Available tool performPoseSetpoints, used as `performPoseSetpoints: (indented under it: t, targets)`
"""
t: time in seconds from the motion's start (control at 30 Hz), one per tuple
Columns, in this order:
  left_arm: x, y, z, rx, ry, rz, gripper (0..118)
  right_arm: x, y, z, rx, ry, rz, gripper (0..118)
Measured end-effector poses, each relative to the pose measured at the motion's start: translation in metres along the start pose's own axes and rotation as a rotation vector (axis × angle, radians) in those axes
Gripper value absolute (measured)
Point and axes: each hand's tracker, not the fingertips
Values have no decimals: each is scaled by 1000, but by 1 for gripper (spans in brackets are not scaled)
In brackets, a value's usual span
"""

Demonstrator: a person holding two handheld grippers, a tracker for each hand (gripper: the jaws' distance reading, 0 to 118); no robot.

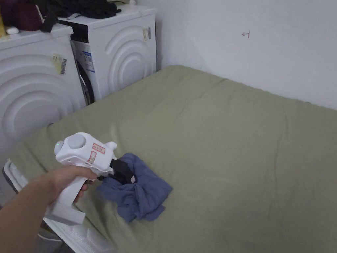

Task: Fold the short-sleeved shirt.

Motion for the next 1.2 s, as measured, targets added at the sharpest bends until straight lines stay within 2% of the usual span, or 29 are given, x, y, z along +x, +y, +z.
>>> performPoseSetpoints:
  t: [0.07,0.13,0.17,0.2,0.23,0.37,0.47,0.53,0.57,0.6,0.63,0.67,0.7,0.73,0.87,0.93,1.0,1.03,1.1,1.13,1.2]
  targets:
    - [-15,2,-6,-38,12,0,39,0,-4,-3,-10,-6,-10,4]
    - [-10,-5,-16,-18,38,11,53,-4,-7,-3,-8,-7,-22,4]
    - [-11,-9,-14,22,50,-15,79,-5,-8,-3,-13,14,-26,4]
    - [-8,-17,-3,89,-11,-46,103,-7,-8,-2,-14,31,-32,4]
    - [-8,-22,7,123,-26,-50,111,-10,-8,0,-12,29,-32,4]
    - [-10,-42,67,211,78,-61,114,-27,-4,11,-5,38,22,4]
    - [38,-86,116,305,194,-154,114,-35,1,24,29,22,86,4]
    - [91,-127,136,454,293,-240,108,-47,8,41,122,-63,188,5]
    - [120,-148,140,539,338,-335,98,-51,12,50,174,-94,227,6]
    - [158,-173,142,637,371,-446,69,-57,20,65,244,-124,251,8]
    - [189,-192,142,687,379,-492,40,-63,28,78,296,-152,275,9]
    - [207,-203,136,742,395,-513,20,-68,35,90,342,-177,302,9]
    - [235,-216,134,816,396,-543,18,-76,46,106,388,-210,336,9]
    - [264,-230,132,836,300,-530,18,-85,56,122,442,-238,380,9]
    - [366,-272,133,914,153,-556,18,-127,86,181,601,-338,614,9]
    - [407,-306,140,1003,64,-640,18,-144,95,208,636,-392,679,10]
    - [430,-330,144,1040,13,-689,18,-149,99,232,640,-366,694,11]
    - [443,-342,145,1057,48,-709,18,-154,93,244,689,-350,729,11]
    - [461,-357,147,1082,102,-727,18,-159,76,257,843,-430,742,11]
    - [467,-361,148,1078,103,-718,18,-160,70,261,896,-445,702,11]
    - [475,-362,152,1071,76,-723,18,-158,71,267,885,-352,631,11]
